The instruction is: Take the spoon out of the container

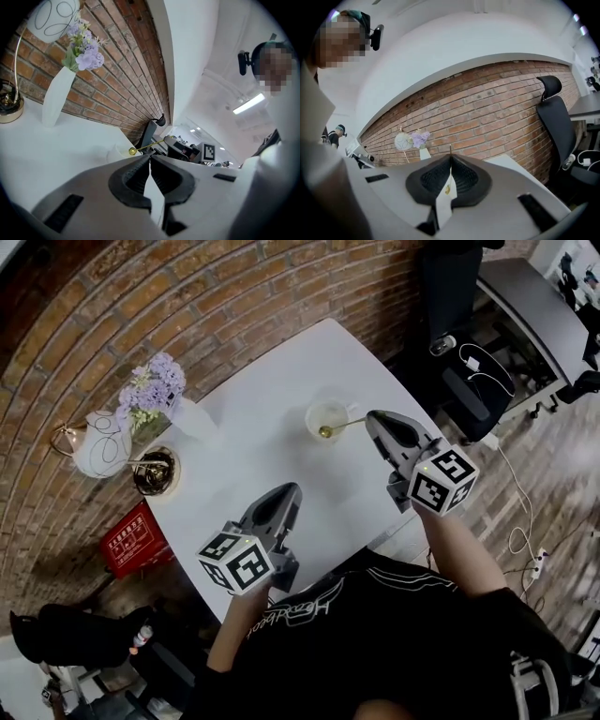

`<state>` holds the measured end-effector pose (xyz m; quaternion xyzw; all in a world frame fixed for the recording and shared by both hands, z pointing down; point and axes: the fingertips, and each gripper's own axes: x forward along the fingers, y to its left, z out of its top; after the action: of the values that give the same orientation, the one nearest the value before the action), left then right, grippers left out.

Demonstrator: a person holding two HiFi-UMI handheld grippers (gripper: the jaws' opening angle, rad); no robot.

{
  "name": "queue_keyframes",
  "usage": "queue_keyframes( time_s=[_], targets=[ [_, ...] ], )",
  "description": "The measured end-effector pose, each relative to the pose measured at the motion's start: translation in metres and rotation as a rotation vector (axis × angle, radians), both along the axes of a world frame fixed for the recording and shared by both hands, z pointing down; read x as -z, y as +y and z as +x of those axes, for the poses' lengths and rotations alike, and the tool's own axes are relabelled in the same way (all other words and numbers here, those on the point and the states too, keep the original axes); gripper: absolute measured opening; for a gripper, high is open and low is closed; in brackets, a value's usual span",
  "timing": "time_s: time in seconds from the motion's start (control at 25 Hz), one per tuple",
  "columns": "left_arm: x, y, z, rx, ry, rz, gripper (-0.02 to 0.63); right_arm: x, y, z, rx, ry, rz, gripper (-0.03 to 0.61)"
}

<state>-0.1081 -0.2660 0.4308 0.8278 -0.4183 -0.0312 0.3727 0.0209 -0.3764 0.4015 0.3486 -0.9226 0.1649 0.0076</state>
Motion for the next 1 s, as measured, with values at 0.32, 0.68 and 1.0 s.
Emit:
queue_keyframes(
  time_s=[0.32,0.68,1.0],
  targets=[
    [0.047,0.041,-0.001,-0.033,-0.045,0.106,0.009,0.041,0.081,-0.009,0.070,0.018,0.036,0.000],
    [0.088,0.077,0.006,-0.072,-0.116,0.230,0.009,0.073,0.151,-0.010,0.104,0.008,0.089,0.000],
    [0.099,0.098,0.009,-0.084,-0.134,0.265,0.009,0.080,0.176,-0.012,0.111,-0.026,0.090,0.000]
  ],
)
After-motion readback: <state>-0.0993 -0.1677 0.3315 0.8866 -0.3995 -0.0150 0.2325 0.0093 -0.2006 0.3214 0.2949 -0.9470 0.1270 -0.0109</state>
